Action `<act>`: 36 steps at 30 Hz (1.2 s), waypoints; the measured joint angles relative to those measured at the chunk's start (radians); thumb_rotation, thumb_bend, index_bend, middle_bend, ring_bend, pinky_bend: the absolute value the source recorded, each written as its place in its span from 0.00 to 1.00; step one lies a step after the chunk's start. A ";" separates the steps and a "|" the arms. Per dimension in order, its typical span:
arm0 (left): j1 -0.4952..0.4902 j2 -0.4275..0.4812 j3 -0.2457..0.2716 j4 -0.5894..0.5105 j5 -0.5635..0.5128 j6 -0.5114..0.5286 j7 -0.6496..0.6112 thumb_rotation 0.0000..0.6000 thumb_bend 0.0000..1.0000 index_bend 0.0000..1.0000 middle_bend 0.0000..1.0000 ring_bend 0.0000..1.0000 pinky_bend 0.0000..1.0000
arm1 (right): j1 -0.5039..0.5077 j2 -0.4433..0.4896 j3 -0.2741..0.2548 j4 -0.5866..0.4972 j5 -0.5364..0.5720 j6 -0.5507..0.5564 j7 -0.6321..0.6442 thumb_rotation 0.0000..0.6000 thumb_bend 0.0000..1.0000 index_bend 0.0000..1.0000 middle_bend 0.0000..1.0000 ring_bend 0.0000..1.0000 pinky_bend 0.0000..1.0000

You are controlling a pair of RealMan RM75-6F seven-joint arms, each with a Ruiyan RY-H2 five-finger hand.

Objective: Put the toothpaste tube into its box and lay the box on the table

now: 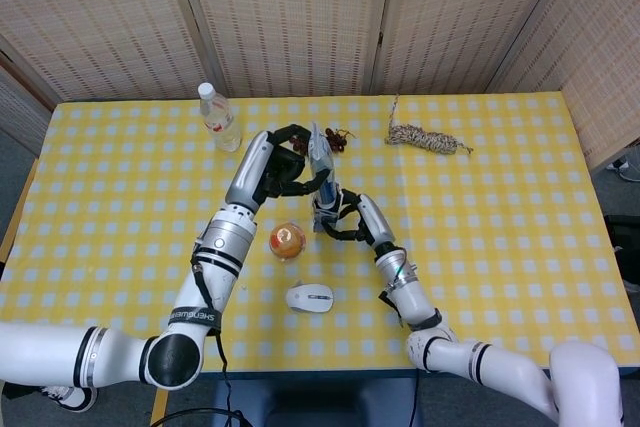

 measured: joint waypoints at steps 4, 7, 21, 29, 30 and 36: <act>0.006 -0.003 0.007 0.016 0.013 -0.008 -0.005 1.00 0.56 1.00 1.00 1.00 1.00 | -0.003 0.007 0.001 -0.008 0.004 -0.012 0.014 1.00 0.36 0.59 0.50 0.45 0.41; 0.015 -0.005 0.018 0.022 0.023 -0.009 -0.007 1.00 0.56 1.00 1.00 1.00 1.00 | -0.005 0.011 0.005 -0.014 0.007 -0.020 0.031 1.00 0.36 0.59 0.51 0.45 0.41; 0.031 -0.040 0.073 0.033 0.073 -0.021 -0.002 1.00 0.52 1.00 1.00 1.00 1.00 | -0.005 0.026 0.022 -0.038 0.019 -0.068 0.099 1.00 0.36 0.59 0.51 0.46 0.41; 0.041 -0.039 0.087 0.025 0.086 -0.044 0.010 1.00 0.22 0.39 1.00 1.00 1.00 | -0.009 0.031 0.018 -0.053 0.014 -0.061 0.100 1.00 0.36 0.59 0.51 0.46 0.41; 0.043 -0.036 0.086 0.025 0.085 -0.052 0.008 1.00 0.20 0.33 1.00 1.00 1.00 | -0.010 0.032 0.018 -0.054 0.014 -0.060 0.100 1.00 0.36 0.59 0.51 0.46 0.41; 0.059 -0.027 0.086 0.025 0.103 -0.085 -0.012 1.00 0.13 0.11 1.00 1.00 1.00 | -0.014 0.035 0.014 -0.056 0.001 -0.052 0.108 1.00 0.36 0.59 0.51 0.46 0.41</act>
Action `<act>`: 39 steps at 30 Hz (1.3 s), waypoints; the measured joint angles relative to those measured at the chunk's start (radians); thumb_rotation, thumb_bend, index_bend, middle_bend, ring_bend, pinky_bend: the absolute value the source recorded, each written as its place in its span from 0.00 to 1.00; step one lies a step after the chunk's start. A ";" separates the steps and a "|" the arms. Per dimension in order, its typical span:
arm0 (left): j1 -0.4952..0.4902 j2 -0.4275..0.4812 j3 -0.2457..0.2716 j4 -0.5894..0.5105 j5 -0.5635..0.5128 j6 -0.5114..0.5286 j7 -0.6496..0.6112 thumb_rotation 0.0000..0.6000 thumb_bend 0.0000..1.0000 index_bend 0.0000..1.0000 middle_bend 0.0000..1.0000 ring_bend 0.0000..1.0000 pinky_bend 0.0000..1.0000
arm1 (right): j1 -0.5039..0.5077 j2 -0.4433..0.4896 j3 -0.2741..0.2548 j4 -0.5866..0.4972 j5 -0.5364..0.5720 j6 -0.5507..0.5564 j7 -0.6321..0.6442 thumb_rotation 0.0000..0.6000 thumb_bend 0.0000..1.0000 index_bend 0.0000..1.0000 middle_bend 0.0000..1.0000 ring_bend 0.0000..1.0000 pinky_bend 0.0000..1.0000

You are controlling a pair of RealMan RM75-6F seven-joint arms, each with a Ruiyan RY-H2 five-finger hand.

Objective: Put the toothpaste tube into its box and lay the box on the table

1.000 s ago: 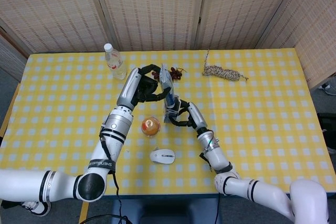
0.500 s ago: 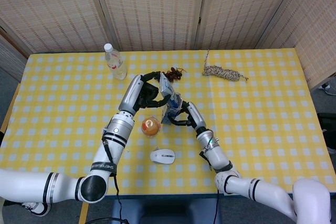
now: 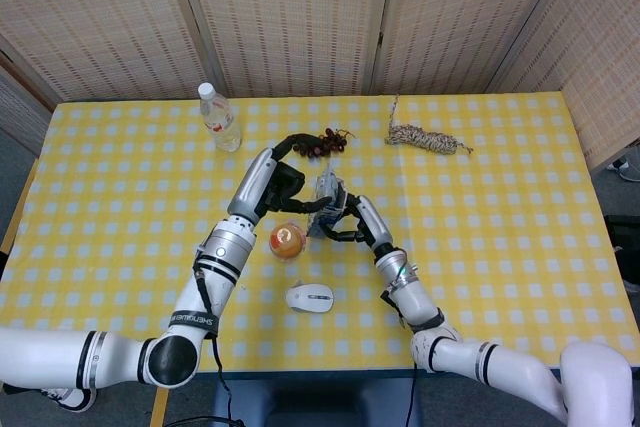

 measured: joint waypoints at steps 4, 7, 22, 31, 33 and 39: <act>0.007 0.001 0.007 -0.001 0.035 -0.014 -0.010 1.00 0.11 0.03 1.00 1.00 1.00 | -0.001 0.003 -0.002 0.000 0.000 -0.002 0.003 1.00 0.36 0.59 0.51 0.45 0.41; 0.014 0.005 0.010 -0.009 0.060 -0.021 -0.019 1.00 0.11 0.03 1.00 1.00 1.00 | -0.002 0.006 -0.002 -0.002 0.000 -0.003 0.005 1.00 0.36 0.59 0.51 0.45 0.41; 0.125 0.097 0.081 -0.050 0.198 0.002 -0.023 1.00 0.12 0.04 0.89 0.77 0.92 | -0.020 0.060 -0.034 -0.028 -0.040 0.042 -0.086 1.00 0.36 0.59 0.52 0.45 0.41; 0.247 0.183 0.272 -0.033 0.518 0.086 0.086 1.00 0.13 0.19 0.22 0.09 0.08 | -0.070 0.222 -0.063 -0.138 -0.040 0.109 -0.263 1.00 0.36 0.59 0.52 0.45 0.41; 0.280 0.205 0.347 -0.007 0.601 0.110 0.159 1.00 0.13 0.19 0.17 0.04 0.02 | -0.082 0.264 -0.072 -0.163 -0.035 0.122 -0.315 1.00 0.36 0.59 0.52 0.46 0.41; 0.378 0.262 0.545 0.084 0.749 0.168 0.405 1.00 0.12 0.11 0.00 0.00 0.00 | -0.110 0.386 -0.106 -0.258 0.003 0.160 -0.529 1.00 0.36 0.59 0.52 0.46 0.41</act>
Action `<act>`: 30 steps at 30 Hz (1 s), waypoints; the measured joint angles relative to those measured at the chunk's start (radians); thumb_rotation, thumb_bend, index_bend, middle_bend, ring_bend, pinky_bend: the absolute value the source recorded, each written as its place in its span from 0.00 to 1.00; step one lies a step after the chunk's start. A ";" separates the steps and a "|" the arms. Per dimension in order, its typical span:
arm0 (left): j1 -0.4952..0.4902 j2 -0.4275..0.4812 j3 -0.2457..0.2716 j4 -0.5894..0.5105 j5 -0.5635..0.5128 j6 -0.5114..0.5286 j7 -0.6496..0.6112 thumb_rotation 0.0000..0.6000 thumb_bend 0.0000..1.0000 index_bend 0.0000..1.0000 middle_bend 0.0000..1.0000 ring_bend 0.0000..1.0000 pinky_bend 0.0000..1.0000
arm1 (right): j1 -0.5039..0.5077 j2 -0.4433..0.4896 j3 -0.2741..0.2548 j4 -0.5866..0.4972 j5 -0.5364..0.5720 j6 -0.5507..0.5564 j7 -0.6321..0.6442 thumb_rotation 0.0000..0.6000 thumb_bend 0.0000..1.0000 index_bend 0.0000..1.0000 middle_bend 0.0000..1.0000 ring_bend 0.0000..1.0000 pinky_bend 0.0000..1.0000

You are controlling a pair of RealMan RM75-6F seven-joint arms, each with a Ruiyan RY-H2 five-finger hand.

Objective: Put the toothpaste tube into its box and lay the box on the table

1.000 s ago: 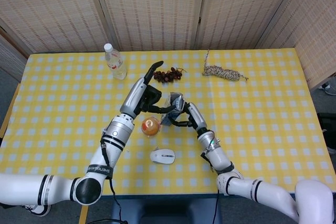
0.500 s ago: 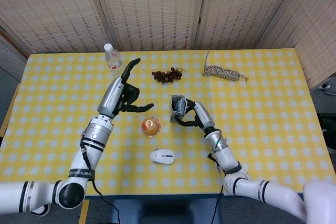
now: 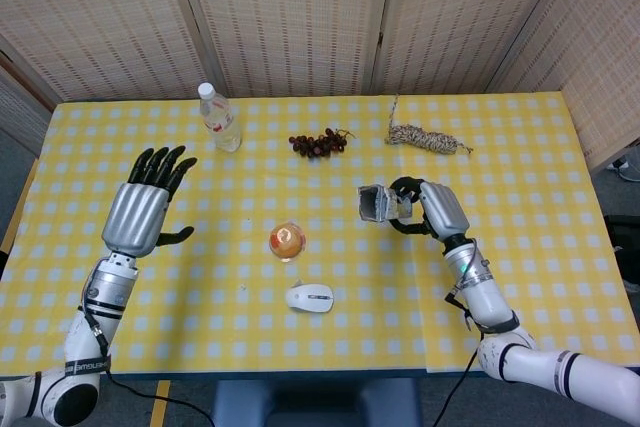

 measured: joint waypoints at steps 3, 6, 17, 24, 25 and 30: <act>0.060 0.018 0.050 0.053 0.023 0.029 0.078 1.00 0.12 0.10 0.00 0.00 0.00 | -0.010 0.047 -0.028 -0.031 0.037 0.010 -0.097 1.00 0.36 0.59 0.52 0.45 0.41; 0.094 0.023 0.063 0.082 0.043 0.047 0.077 1.00 0.12 0.10 0.00 0.00 0.00 | -0.019 0.079 -0.062 -0.044 0.076 0.012 -0.165 1.00 0.36 0.59 0.52 0.45 0.41; 0.148 0.030 0.048 0.121 0.055 0.023 0.057 1.00 0.12 0.08 0.00 0.00 0.00 | -0.027 0.053 -0.106 0.059 0.180 -0.044 -0.175 1.00 0.36 0.59 0.52 0.45 0.41; 0.161 0.032 0.030 0.130 0.048 -0.006 0.049 1.00 0.12 0.03 0.00 0.00 0.00 | 0.001 0.005 -0.109 0.121 0.207 -0.088 -0.178 1.00 0.36 0.57 0.49 0.45 0.41; 0.162 0.033 0.028 0.131 0.049 -0.008 0.046 1.00 0.12 0.01 0.00 0.00 0.00 | 0.002 0.003 -0.111 0.121 0.205 -0.089 -0.180 1.00 0.36 0.55 0.47 0.44 0.40; 0.171 0.036 0.018 0.135 0.072 -0.012 0.025 1.00 0.12 0.00 0.00 0.00 0.00 | 0.006 0.014 -0.122 0.108 0.187 -0.124 -0.168 1.00 0.36 0.11 0.11 0.21 0.19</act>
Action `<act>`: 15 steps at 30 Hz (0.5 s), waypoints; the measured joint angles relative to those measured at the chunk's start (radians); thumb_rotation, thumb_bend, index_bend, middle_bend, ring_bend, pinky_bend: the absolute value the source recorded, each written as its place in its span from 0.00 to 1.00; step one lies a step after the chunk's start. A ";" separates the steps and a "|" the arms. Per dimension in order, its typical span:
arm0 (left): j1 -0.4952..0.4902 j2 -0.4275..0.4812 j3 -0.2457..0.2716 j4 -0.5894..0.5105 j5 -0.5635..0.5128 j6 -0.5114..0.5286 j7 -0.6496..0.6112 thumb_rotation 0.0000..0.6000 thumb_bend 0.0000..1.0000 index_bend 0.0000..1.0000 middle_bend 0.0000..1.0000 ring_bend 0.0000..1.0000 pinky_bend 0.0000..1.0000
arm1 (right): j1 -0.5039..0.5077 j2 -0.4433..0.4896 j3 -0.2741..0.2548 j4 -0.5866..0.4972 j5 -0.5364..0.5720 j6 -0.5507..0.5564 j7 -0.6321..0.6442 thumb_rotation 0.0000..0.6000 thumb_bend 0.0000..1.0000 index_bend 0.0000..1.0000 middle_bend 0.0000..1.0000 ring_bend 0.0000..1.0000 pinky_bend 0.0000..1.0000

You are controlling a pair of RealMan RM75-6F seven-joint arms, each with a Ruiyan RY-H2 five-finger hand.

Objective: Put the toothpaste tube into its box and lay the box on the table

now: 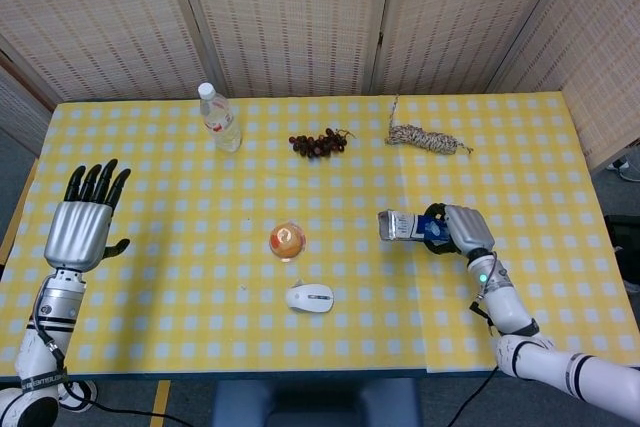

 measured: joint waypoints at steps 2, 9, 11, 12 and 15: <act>0.004 0.000 -0.005 0.000 0.011 0.000 -0.009 1.00 0.12 0.00 0.00 0.00 0.00 | 0.002 0.014 -0.002 -0.015 0.001 -0.011 0.003 1.00 0.36 0.02 0.04 0.15 0.13; 0.012 -0.002 -0.025 -0.002 0.009 -0.010 -0.010 1.00 0.12 0.00 0.00 0.00 0.00 | 0.012 0.065 -0.001 -0.083 0.021 -0.019 -0.013 1.00 0.36 0.00 0.00 0.04 0.02; 0.015 -0.002 -0.030 -0.005 0.008 -0.010 -0.007 1.00 0.11 0.00 0.00 0.00 0.00 | 0.011 0.085 0.000 -0.112 0.019 -0.016 -0.012 1.00 0.36 0.00 0.00 0.04 0.01; 0.016 -0.002 -0.032 -0.007 0.007 -0.010 -0.005 1.00 0.11 0.00 0.00 0.00 0.00 | 0.009 0.096 0.001 -0.126 0.016 -0.013 -0.010 1.00 0.36 0.00 0.00 0.03 0.01; 0.022 0.001 -0.037 -0.014 0.006 -0.004 0.003 1.00 0.11 0.00 0.00 0.00 0.00 | -0.003 0.139 0.003 -0.176 -0.018 0.007 0.002 1.00 0.36 0.00 0.00 0.02 0.00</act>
